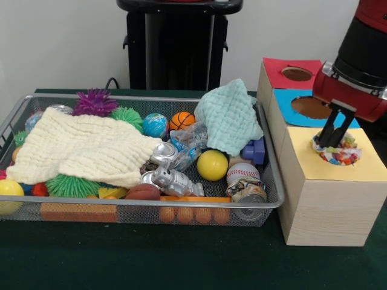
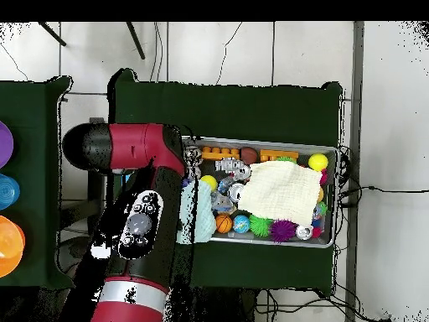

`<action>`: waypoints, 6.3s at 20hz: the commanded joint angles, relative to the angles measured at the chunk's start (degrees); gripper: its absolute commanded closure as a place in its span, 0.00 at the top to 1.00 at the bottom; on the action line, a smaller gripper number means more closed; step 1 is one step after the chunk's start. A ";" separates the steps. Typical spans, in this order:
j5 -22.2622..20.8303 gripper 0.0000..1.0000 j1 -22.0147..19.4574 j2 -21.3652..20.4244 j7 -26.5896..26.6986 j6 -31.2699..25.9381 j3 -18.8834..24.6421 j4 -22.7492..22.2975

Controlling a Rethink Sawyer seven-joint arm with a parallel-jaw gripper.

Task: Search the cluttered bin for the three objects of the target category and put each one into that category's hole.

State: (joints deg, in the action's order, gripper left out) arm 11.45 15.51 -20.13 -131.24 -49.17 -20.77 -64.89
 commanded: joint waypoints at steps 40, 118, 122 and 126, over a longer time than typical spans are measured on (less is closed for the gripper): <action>5.14 0.00 0.29 -6.38 -8.13 -1.41 2.97 -7.30; -25.86 1.00 -35.65 -6.30 7.01 13.82 17.91 -14.27; -26.70 1.00 -36.24 -5.18 7.13 13.53 18.71 -14.41; -27.35 1.00 -37.12 -3.99 7.19 13.69 19.50 -15.03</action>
State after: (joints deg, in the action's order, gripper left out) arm -12.54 -19.86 -27.80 -131.21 -38.28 -7.61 -73.06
